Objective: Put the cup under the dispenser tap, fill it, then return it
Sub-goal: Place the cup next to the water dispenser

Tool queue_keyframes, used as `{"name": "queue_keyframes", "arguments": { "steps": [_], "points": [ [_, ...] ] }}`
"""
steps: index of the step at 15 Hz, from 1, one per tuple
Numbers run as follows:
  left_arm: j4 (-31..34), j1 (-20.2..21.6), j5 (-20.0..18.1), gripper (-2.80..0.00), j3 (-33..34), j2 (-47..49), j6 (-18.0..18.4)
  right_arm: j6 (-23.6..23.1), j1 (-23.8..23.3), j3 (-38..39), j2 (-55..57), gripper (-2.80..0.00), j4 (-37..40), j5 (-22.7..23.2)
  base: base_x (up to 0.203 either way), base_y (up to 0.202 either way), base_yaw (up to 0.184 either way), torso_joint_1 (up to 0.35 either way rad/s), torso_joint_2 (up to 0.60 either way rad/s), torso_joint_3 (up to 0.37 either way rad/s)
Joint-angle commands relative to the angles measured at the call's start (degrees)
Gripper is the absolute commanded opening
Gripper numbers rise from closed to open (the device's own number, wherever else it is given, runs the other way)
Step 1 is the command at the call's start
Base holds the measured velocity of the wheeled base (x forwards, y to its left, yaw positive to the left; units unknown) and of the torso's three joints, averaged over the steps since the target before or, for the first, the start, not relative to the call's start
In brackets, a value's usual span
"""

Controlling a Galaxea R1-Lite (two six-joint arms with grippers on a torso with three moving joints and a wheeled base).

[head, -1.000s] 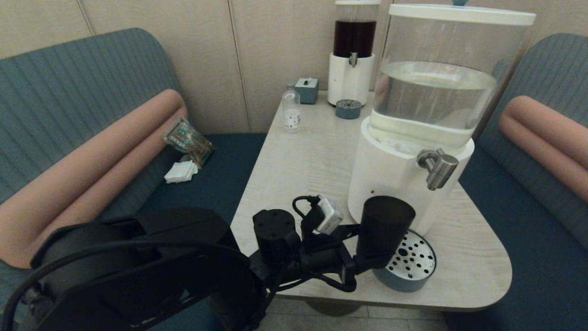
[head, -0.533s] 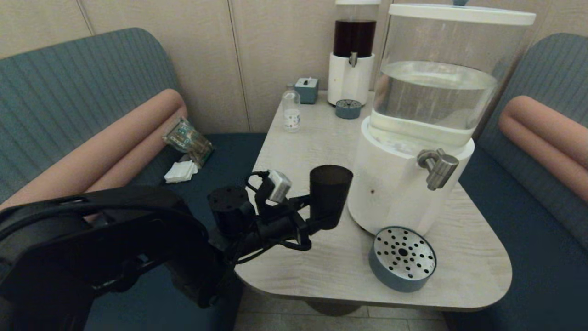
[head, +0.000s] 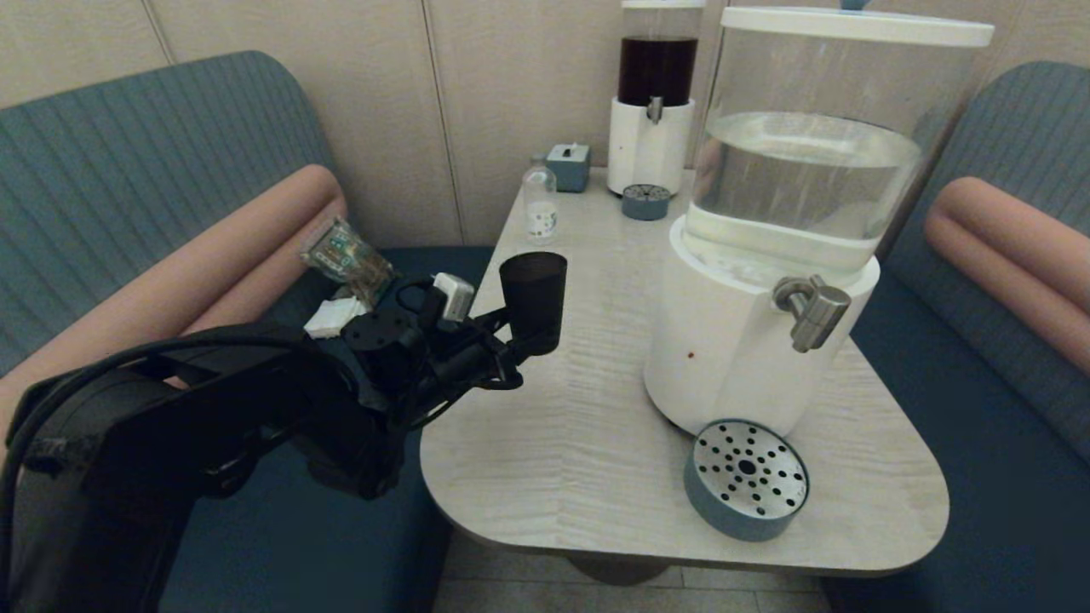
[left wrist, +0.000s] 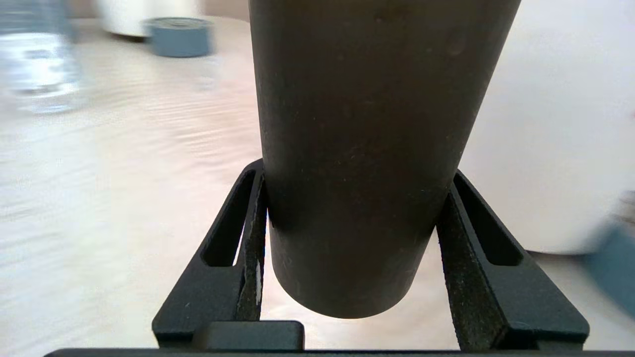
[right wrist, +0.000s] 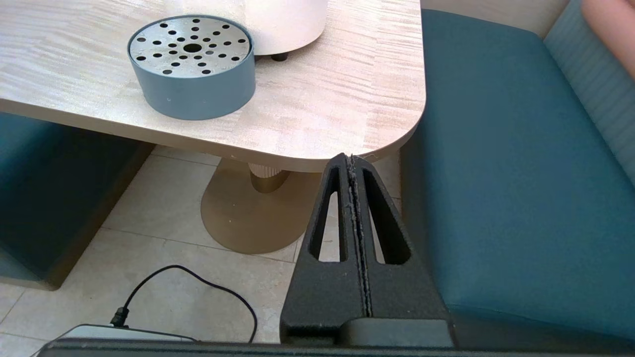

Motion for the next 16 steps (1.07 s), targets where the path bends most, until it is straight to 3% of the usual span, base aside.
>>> {"name": "queue_keyframes", "arguments": {
  "steps": [1,7,16],
  "points": [
    [-0.5,1.7,0.8,-2.80,-4.4,4.7,-0.4,0.0,0.0,0.0,-0.1,-2.80,0.0,0.0,0.000,0.000,0.000,0.000,0.00,0.000],
    [-0.5,5.7,3.6,-2.80,-14.9,12.9,-1.4,0.0,0.0,0.0,-0.1,-2.80,0.0,0.0,0.000,0.000,0.000,0.000,0.00,0.000],
    [-0.5,6.8,3.6,-2.80,-20.1,19.8,-1.6,0.0,0.0,0.0,-0.1,-2.80,0.0,0.0,0.000,0.000,0.000,0.000,0.00,0.000]
  ]
}}
